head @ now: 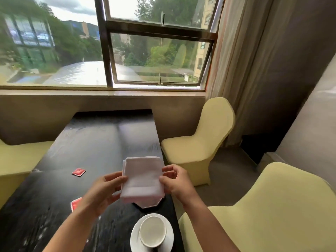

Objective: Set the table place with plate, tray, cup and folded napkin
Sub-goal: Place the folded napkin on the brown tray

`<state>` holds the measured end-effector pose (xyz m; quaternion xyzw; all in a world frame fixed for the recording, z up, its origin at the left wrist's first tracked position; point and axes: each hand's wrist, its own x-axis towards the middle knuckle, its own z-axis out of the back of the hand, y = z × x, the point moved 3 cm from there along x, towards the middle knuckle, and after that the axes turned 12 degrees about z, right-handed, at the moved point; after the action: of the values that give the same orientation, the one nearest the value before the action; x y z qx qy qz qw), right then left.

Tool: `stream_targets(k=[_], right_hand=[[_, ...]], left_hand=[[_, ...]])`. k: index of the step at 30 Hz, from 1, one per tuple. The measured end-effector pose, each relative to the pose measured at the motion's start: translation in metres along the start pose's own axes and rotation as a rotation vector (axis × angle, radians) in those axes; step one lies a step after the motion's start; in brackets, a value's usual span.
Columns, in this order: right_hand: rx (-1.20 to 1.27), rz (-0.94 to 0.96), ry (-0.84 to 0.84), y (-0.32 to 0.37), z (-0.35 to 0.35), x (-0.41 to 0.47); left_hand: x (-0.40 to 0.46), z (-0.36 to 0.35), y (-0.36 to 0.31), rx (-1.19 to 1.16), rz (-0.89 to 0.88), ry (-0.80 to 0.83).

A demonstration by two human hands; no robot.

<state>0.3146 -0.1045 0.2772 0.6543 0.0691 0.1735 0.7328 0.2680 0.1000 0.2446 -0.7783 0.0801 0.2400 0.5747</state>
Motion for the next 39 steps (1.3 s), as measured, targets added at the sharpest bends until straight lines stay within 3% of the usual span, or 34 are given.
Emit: stream_targets(k=[11, 17, 22, 26, 32, 39], right_hand=[[0.067, -0.094, 0.134, -0.070, 0.017, 0.098], [0.013, -0.120, 0.111, -0.116, 0.008, 0.144], [-0.123, -0.148, 0.017, -0.192, -0.005, 0.177], [-0.235, -0.149, -0.021, -0.262, -0.015, 0.187], [-0.320, -0.114, 0.098, -0.326, -0.026, 0.184], [-0.473, -0.067, 0.223, -0.353, -0.037, 0.185]], left_hand=[[0.091, -0.010, -0.007, 0.082, 0.072, -0.157], [0.150, -0.005, 0.000, 0.140, 0.072, -0.217], [0.216, 0.006, 0.038, 0.224, 0.090, -0.203], [0.260, 0.022, 0.087, 0.326, 0.144, -0.092], [0.297, 0.039, 0.140, 0.489, 0.073, -0.115], [0.310, 0.046, 0.167, 0.685, -0.012, -0.211]])
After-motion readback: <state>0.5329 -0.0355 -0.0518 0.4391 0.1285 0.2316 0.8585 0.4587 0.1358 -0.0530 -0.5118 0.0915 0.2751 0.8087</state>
